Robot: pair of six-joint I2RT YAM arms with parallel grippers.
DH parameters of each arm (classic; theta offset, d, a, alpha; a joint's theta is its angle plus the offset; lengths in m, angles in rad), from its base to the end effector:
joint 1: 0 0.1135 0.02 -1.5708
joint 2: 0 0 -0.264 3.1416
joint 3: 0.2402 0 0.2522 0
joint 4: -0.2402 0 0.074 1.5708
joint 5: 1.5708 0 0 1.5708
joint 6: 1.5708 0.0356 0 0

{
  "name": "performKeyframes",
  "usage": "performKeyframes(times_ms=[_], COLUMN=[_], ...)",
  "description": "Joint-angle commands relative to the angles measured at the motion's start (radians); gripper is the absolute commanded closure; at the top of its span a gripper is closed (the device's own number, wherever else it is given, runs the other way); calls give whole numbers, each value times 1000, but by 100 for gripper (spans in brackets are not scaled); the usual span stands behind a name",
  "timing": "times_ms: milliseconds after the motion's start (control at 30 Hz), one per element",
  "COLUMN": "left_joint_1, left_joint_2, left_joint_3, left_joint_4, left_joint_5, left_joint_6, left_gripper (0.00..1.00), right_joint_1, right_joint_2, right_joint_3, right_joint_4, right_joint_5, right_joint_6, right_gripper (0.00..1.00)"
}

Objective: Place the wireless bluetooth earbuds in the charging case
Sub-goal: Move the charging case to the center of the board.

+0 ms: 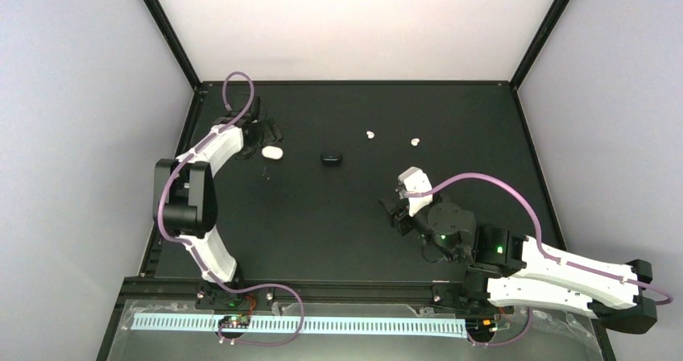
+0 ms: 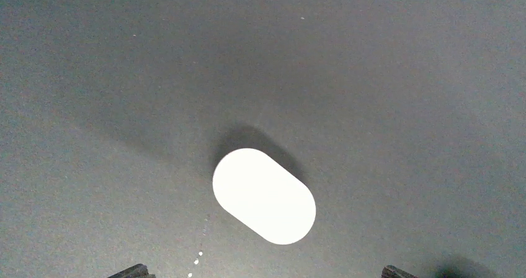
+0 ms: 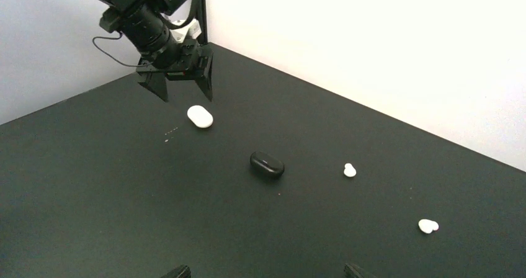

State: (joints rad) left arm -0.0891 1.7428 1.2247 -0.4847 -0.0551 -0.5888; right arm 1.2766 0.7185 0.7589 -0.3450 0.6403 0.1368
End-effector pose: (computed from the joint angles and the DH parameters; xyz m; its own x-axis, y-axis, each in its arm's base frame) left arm 0.3654 -0.0307 0.2121 -0.7312 -0.4914 -0.4731 -0.4169 0.8709 -0.2602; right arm 0.0672 0.1483 0.3264 -0.1683 -0.1782 -0.9695 -0.5847 0.8099 -0.0474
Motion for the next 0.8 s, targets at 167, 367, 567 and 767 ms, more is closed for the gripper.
performKeyframes(times_ms=[167, 367, 567, 767], left_joint_1=[23, 25, 22, 15], left_joint_2=[196, 283, 354, 372], left_joint_3=[237, 312, 354, 341], left_joint_4=[-145, -148, -152, -146], left_joint_5=[-86, -44, 13, 24], left_joint_6=[30, 100, 120, 136], left_gripper=[2, 7, 20, 30], right_joint_1=[-6, -6, -5, -5], right_joint_2=[-5, 9, 41, 48], right_joint_3=[32, 37, 53, 59], right_joint_4=[-16, -18, -17, -17], right_joint_5=[1, 2, -6, -10], right_joint_6=[17, 9, 0, -2], right_gripper=[37, 37, 37, 37])
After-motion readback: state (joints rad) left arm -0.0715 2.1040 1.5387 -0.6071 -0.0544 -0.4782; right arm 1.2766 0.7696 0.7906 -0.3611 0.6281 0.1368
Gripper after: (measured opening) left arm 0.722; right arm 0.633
